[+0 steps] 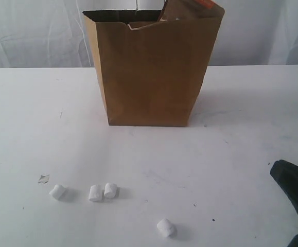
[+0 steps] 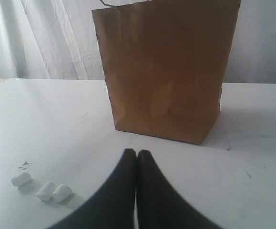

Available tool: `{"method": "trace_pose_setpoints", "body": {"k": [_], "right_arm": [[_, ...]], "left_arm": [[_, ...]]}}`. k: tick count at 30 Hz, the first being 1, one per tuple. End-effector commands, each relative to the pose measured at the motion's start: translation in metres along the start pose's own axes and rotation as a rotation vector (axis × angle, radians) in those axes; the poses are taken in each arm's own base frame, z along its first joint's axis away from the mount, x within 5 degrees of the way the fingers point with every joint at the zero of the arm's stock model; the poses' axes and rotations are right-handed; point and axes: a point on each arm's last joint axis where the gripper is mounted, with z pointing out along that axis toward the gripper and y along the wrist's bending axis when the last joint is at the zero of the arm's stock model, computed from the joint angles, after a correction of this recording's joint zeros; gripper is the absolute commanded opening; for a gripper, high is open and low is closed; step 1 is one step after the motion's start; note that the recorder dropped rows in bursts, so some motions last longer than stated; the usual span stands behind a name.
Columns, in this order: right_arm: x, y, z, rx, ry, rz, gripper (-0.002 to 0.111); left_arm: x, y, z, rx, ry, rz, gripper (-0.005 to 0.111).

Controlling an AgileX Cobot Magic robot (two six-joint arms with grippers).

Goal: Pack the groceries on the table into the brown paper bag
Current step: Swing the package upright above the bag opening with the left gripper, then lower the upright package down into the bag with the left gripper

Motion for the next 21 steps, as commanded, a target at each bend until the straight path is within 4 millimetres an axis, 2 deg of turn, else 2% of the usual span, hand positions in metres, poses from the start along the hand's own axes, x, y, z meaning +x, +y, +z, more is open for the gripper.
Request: {"method": "trace_pose_setpoints", "body": {"k": [1,7,21], "right_arm": [[0.001,-0.001,-0.001,0.004,-0.007,0.003,0.0],[0.001,-0.001,-0.001,0.004,-0.007,0.003,0.0],[0.001,-0.001,-0.001,0.004,-0.007,0.003,0.0]], "left_arm": [[-0.002,-0.014,0.005,0.147,-0.036,-0.016,0.0],[0.02,-0.005,0.003,0.185,-0.023,-0.07,0.0],[0.022,-0.003,0.001,0.187,0.01,-0.057,0.0]]}}
